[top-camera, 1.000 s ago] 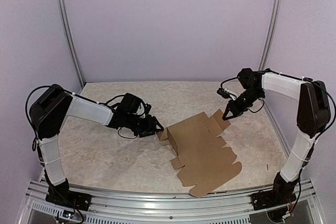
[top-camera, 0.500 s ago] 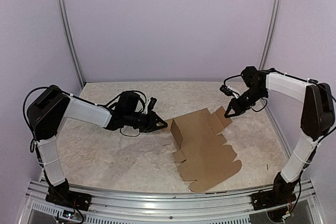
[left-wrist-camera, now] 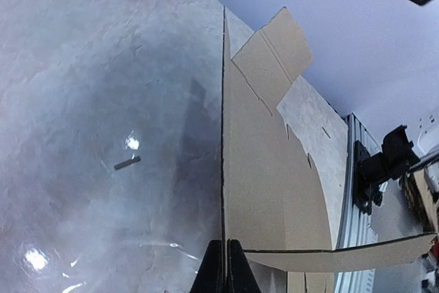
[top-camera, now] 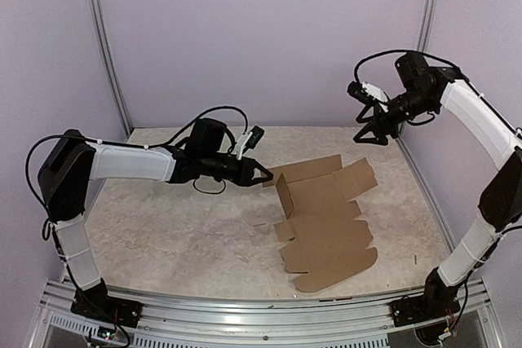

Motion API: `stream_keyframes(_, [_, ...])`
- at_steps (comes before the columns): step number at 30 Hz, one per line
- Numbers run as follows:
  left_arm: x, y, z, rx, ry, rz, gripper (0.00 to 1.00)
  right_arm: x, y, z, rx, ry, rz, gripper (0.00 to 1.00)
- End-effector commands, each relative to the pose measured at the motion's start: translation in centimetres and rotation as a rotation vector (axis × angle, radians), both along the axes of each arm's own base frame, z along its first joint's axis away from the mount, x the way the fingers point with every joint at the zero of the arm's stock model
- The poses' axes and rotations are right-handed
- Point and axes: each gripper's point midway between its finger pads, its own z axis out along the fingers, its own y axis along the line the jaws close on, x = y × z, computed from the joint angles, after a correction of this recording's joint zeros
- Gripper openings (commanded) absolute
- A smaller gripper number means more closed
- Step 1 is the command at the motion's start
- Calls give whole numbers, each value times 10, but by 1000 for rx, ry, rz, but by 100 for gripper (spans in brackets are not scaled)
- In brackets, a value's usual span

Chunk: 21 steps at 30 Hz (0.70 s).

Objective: Fold the paper box

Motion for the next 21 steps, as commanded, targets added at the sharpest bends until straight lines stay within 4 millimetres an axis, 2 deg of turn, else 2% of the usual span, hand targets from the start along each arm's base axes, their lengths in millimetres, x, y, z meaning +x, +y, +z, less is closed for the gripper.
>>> stream_keyframes(1, [-22, -14, 33, 83, -290, -192, 0, -20, 13, 10, -78, -187, 284, 77])
stream_keyframes(7, [-31, -22, 56, 129, -474, -222, 2, -16, 36, -6, -136, -186, 405, 77])
stream_keyframes(14, [-35, -21, 70, 175, -588, -196, 3, -37, 59, -23, -116, -66, 515, 72])
stream_keyframes(18, [-36, -22, 78, 180, -636, -185, 3, -40, 67, -36, -123, -13, 520, 62])
stream_keyframes(21, [-35, -22, 80, 189, -659, -173, 3, -38, 70, -42, -119, 18, 513, 50])
